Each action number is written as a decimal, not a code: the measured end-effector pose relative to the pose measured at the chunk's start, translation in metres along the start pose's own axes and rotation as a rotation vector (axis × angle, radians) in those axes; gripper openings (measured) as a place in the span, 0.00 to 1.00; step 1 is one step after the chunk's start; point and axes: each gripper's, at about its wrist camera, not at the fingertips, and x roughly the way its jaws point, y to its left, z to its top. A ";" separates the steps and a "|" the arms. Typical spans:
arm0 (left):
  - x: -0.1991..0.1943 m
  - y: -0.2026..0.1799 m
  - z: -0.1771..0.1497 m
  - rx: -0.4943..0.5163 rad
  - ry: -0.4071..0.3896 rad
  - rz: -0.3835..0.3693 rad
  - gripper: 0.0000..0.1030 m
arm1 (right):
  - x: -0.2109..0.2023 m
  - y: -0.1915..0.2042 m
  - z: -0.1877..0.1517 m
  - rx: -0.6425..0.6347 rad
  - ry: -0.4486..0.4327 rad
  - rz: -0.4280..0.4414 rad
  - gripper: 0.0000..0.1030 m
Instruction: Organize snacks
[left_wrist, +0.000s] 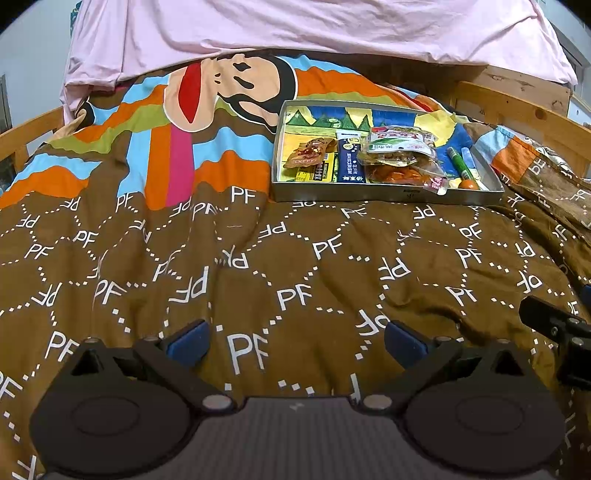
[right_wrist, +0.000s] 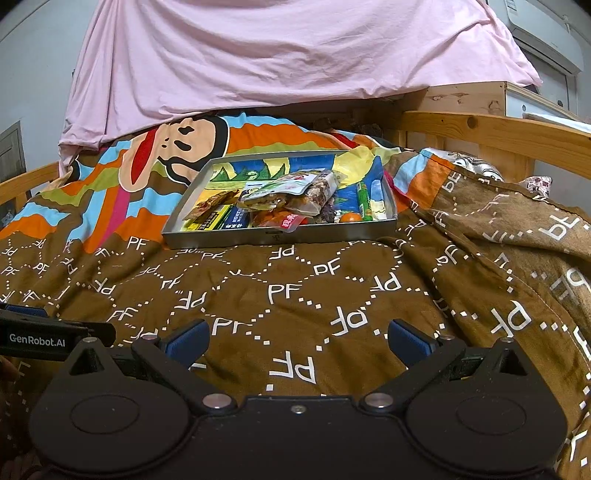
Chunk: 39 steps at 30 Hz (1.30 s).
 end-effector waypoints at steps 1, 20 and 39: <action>0.000 0.000 0.000 0.000 0.001 0.000 0.99 | 0.000 -0.001 -0.001 0.001 0.001 -0.001 0.99; 0.001 0.000 -0.004 0.001 0.006 -0.003 0.99 | 0.001 -0.001 0.000 0.001 0.002 -0.001 0.99; 0.001 0.000 -0.004 0.001 0.007 -0.004 0.99 | 0.002 -0.002 -0.002 0.002 0.004 -0.001 0.99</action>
